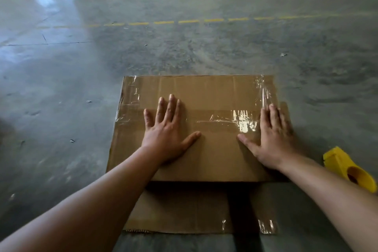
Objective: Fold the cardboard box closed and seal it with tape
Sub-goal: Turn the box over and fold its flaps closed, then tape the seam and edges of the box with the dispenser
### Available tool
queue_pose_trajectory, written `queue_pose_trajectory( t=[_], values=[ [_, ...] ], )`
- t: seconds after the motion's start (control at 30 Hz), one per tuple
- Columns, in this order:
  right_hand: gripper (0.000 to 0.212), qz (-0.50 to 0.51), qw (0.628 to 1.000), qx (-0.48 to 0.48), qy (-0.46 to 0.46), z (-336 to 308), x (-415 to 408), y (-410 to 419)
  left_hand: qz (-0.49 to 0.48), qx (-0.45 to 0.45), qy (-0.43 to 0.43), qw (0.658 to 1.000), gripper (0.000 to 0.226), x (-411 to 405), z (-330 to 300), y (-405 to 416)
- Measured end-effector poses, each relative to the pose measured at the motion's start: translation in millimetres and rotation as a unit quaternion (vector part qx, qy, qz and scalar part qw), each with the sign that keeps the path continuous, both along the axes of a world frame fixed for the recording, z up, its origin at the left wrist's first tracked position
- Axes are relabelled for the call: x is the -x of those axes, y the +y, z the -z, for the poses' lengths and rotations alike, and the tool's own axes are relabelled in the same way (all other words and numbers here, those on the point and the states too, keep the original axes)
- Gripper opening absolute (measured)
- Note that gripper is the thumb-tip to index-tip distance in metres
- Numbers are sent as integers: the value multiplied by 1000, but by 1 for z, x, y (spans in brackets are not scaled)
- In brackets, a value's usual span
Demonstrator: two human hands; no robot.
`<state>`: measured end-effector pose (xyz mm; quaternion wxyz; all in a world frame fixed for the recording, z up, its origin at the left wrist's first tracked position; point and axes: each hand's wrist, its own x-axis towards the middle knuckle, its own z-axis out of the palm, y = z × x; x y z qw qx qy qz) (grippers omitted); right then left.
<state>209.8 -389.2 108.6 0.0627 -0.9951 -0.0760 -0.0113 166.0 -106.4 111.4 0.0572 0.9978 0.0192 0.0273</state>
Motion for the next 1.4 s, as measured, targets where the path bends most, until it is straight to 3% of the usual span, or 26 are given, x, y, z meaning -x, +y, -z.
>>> queue_pose_trajectory(
  t=[0.2,0.27,0.33,0.53,0.73,0.8,0.9,0.97,1.1,1.17,1.3,1.4],
  values=[
    [98,-61,996,66,-18,7,-6,5,-14,1,9,1000,108,-1,26,4],
    [95,-90,994,51,15,13,-19,14,-16,8,8,1000,106,-12,29,7],
    [93,-86,994,43,59,22,-28,19,-14,19,25,999,105,-19,36,7],
    [92,-70,994,46,77,41,-36,21,-13,15,106,994,104,-34,43,4],
    [74,-106,989,9,98,39,-41,15,88,24,101,991,78,-52,43,-74],
    [71,-142,983,-20,112,34,-46,-1,81,31,94,992,73,-58,46,-85],
    [76,-180,977,11,111,31,-47,-33,75,20,99,992,73,-59,48,-84],
    [76,-158,981,-31,112,35,-41,-42,76,14,105,991,75,-59,47,-86],
    [69,-85,958,-263,73,45,-35,-48,113,17,85,990,81,-68,41,-114],
    [61,-24,945,-324,51,51,-37,-69,151,14,76,985,83,-74,41,-134],
    [44,97,981,-165,13,82,-37,-157,159,18,85,984,88,-79,48,-147],
    [45,203,977,-53,34,99,-23,-214,153,27,86,984,88,-80,51,-143]
  ],
)
